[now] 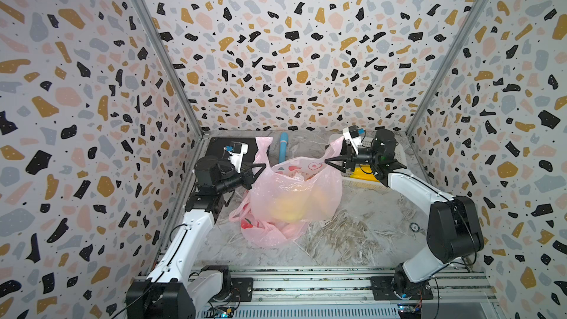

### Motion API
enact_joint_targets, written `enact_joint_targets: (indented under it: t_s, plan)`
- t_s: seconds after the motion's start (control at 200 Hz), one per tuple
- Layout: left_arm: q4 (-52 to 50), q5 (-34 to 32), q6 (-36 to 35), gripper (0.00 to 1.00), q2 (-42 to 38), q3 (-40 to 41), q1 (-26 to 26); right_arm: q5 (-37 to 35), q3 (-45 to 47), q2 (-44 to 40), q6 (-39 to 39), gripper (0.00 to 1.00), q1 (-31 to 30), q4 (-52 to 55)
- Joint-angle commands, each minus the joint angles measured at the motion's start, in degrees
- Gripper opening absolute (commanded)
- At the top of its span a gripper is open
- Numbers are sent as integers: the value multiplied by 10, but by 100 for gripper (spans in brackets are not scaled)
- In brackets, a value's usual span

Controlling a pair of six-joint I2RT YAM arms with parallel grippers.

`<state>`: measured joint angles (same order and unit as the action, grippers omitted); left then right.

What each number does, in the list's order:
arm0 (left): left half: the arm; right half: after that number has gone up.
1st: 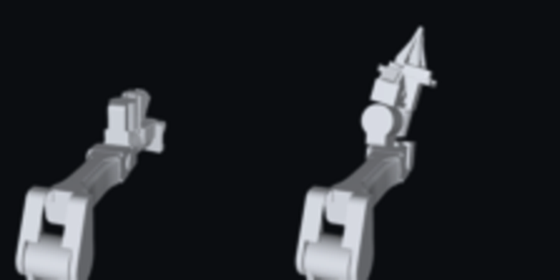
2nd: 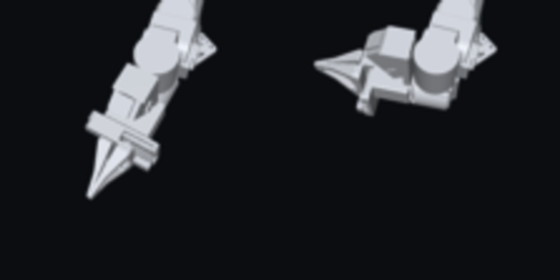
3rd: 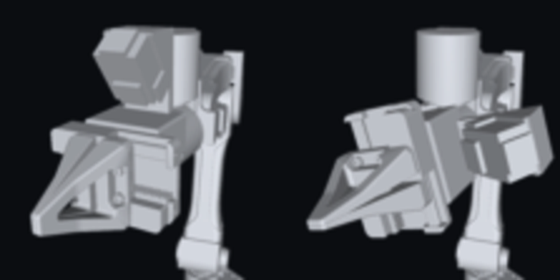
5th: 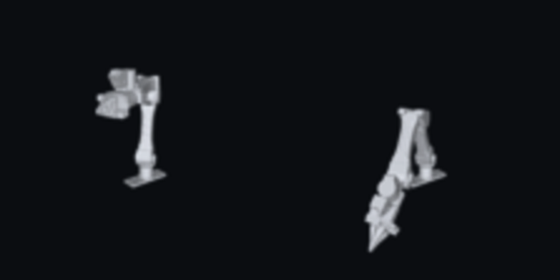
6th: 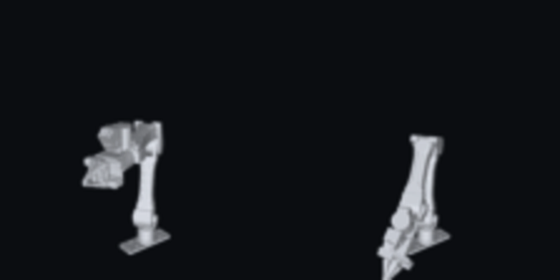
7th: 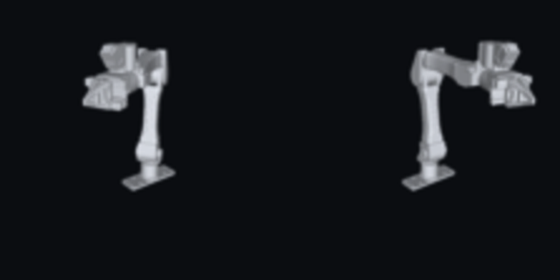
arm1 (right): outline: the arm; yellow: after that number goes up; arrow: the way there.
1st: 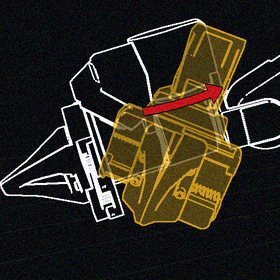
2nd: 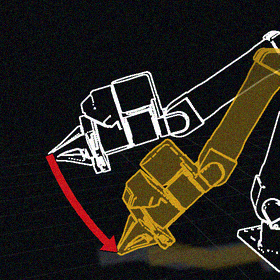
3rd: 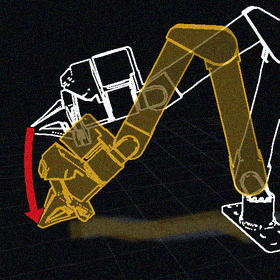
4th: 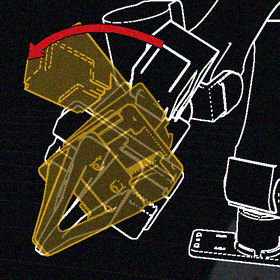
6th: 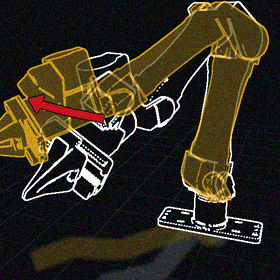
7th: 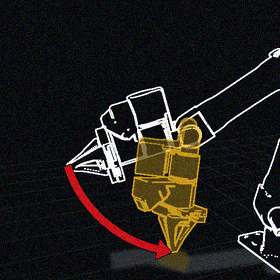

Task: Place the banana into a plastic bag & tie a knot
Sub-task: Adjust the plastic bag at the center of the board.

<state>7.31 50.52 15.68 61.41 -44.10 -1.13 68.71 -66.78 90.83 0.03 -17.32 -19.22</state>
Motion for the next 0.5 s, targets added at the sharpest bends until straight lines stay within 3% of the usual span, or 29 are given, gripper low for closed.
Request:
enact_joint_targets:
  t_s: [0.0,0.16,0.25,0.39,0.491]
  plan:
    - [21,11,2,0,-6,-12,3,-46,-15,-17,-149,62,-12,173]
    - [21,7,0,0,-12,-6,3,-50,21,-38,-82,37,-12,84]
    - [16,4,5,0,-8,-11,3,-68,33,-56,-54,0,-13,63]
    - [1,-22,21,0,0,-19,-8,-151,70,-99,-29,0,-31,34]
    - [-52,-61,4,0,-2,-35,-30,-223,60,-114,-40,0,-57,92]
